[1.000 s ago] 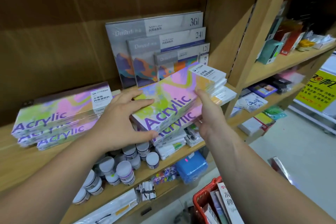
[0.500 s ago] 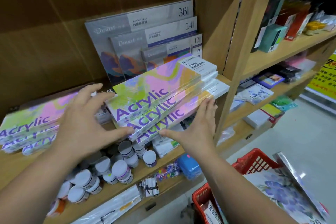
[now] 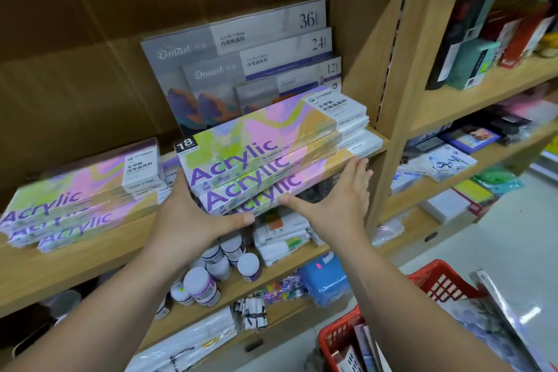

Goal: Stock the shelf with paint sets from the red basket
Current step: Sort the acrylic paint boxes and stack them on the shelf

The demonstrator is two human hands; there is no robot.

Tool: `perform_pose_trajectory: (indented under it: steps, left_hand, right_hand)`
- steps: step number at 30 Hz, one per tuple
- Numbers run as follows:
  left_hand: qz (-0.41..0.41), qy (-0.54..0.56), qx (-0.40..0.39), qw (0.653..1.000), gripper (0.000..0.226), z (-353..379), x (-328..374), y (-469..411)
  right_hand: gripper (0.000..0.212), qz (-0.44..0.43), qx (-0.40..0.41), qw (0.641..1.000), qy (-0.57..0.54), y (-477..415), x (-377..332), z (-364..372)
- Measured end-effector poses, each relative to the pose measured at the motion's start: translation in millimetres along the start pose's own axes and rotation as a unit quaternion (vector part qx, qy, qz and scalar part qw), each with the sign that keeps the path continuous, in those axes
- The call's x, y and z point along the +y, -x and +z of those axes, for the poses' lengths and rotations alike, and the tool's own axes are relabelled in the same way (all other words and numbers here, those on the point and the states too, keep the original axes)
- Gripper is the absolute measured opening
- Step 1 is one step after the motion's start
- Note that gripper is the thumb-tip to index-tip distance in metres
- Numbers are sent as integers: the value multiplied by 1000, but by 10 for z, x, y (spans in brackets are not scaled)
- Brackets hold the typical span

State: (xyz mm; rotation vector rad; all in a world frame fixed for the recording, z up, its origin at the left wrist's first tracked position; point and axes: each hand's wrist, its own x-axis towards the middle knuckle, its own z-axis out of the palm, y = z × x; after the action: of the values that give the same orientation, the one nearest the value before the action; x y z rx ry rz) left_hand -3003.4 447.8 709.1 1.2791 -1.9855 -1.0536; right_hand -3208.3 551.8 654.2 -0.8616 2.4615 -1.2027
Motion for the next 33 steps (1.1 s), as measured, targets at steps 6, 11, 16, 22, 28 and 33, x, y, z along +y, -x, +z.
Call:
perform_pose_trajectory:
  steps: [6,11,16,22,28,33]
  left_hand:
    - [33,-87,-10,996,105,235,152,-259]
    - [64,-100,-13,993,96,279,140,-369]
    - [93,-84,-20,992,100,243,21,-363]
    - [108,-78,10,991,92,246,-140,-411]
    - [123,-75,30,989,84,265,-210,-515]
    - [101,-67,22,992,87,269,-146,-494]
  right_hand:
    - [158,13,5,999,38,-279,68,-231]
    - [156,18,3,999,32,-327,87,-244]
    - [154,7,11,1000,7,-333,115,-207]
    - [151,2,31,999,16,-395,134,-117]
    - [148,-9,30,999,39,-464,186,-66]
    - [149,-5,7,998,61,-525,153,-189]
